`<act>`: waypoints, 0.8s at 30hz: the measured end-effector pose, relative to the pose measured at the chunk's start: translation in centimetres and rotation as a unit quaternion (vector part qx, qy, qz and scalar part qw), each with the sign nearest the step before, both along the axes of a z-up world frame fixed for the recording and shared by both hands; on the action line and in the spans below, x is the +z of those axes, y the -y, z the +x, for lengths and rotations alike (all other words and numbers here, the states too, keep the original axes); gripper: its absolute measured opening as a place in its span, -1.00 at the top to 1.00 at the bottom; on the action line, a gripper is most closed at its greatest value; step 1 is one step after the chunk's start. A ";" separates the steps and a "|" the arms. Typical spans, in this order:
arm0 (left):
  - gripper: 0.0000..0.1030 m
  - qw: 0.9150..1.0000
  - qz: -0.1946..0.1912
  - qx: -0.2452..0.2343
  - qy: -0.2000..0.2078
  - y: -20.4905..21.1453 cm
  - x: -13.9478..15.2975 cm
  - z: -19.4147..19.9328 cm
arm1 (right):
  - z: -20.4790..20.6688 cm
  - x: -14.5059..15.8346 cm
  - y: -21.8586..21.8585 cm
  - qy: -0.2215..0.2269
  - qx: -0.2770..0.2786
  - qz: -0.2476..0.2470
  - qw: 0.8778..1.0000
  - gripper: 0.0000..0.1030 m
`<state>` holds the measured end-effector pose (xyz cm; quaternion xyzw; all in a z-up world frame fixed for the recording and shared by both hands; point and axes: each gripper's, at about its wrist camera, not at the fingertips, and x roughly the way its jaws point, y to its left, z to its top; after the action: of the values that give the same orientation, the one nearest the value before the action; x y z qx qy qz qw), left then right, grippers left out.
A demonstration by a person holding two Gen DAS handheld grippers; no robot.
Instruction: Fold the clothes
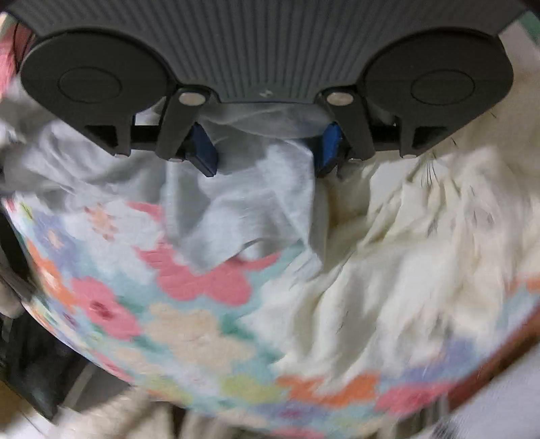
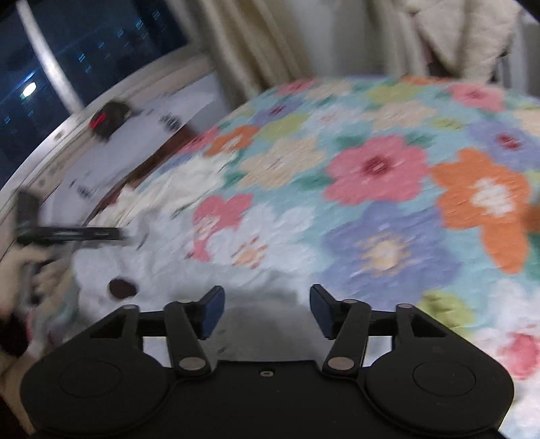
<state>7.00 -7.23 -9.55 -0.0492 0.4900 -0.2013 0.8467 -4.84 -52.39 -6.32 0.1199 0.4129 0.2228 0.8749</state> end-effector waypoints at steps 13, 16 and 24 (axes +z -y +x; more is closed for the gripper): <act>0.92 0.978 -0.174 -0.049 0.107 0.7 5.2 1.4 | 0.3 -1.1 -2.0 0.038 0.080 -0.181 0.979 0.92; 0.92 0.975 -0.142 -0.048 0.162 2.2 7.7 4.5 | 3.1 1.2 -1.1 0.072 0.059 -0.208 0.974 0.94; 0.92 0.947 -0.113 -0.028 0.300 6.1 14.6 13.2 | 12.4 5.1 2.7 0.140 -0.021 -0.216 0.966 0.95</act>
<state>20.24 -13.34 5.08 -0.0678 0.1883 -0.2840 0.9377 7.60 -55.07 -1.17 -0.0953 0.3217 0.1245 0.9338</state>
